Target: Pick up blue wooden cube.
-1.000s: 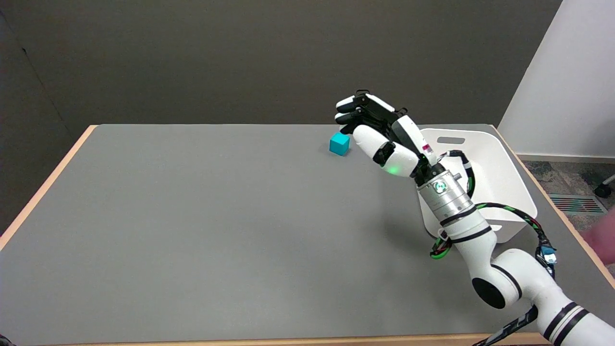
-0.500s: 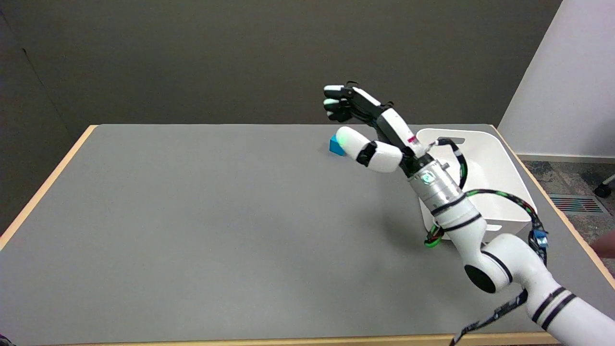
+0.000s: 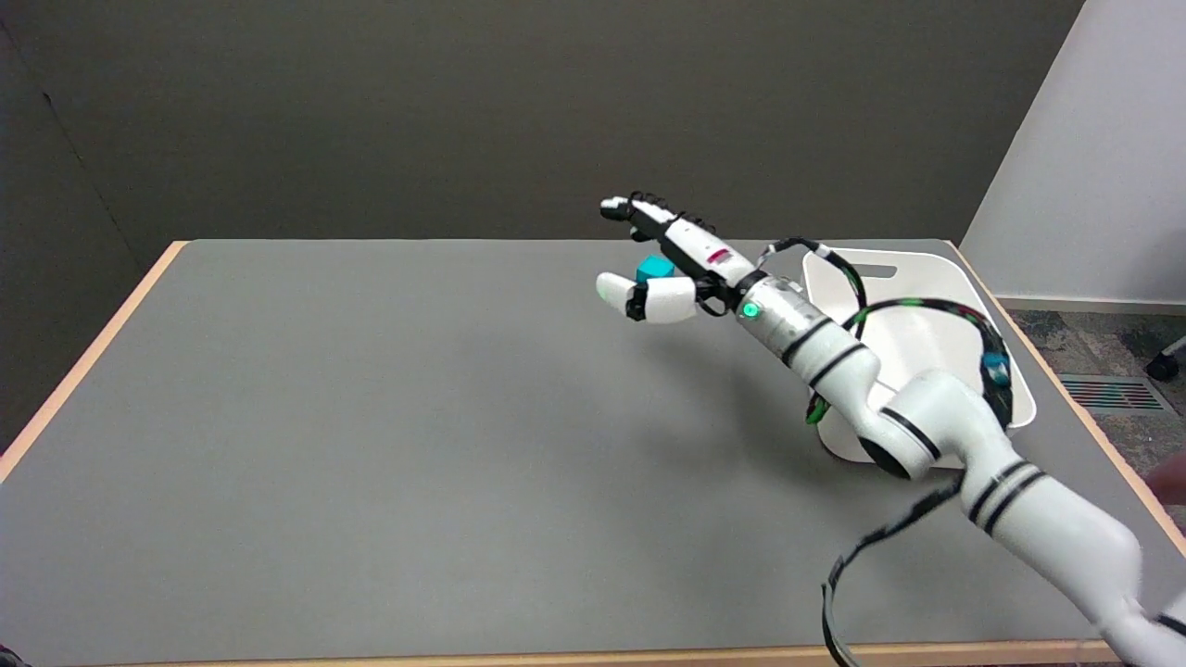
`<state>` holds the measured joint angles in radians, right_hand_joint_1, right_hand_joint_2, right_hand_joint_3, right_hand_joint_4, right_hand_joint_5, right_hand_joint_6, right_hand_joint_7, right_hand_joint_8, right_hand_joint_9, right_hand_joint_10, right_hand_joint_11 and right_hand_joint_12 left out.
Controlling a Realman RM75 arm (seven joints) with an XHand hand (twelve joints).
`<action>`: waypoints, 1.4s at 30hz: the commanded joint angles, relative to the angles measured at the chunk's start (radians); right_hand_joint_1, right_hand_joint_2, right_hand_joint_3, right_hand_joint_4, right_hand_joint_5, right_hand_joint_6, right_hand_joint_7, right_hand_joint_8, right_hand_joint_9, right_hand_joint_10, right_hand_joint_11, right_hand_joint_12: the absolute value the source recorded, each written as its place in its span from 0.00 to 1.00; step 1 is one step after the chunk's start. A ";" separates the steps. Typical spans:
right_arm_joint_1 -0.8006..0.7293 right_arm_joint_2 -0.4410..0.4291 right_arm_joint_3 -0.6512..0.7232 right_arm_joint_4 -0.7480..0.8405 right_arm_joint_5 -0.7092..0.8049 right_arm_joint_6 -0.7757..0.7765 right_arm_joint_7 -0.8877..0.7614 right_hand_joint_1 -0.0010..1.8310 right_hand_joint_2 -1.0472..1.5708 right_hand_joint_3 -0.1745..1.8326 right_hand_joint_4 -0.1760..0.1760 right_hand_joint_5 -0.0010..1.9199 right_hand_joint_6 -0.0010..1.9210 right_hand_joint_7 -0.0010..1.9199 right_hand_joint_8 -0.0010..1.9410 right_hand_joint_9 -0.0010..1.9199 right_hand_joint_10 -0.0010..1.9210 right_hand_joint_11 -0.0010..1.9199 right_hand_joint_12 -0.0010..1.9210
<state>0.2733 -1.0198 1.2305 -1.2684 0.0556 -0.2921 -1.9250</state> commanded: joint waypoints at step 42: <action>0.460 -0.148 -0.214 0.570 -0.451 0.409 0.006 0.22 0.63 0.56 0.01 0.04 0.23 0.04 0.17 0.01 0.23 0.00 0.50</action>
<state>0.6521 -1.0876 1.0432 -0.8875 -0.3734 0.1642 -1.9201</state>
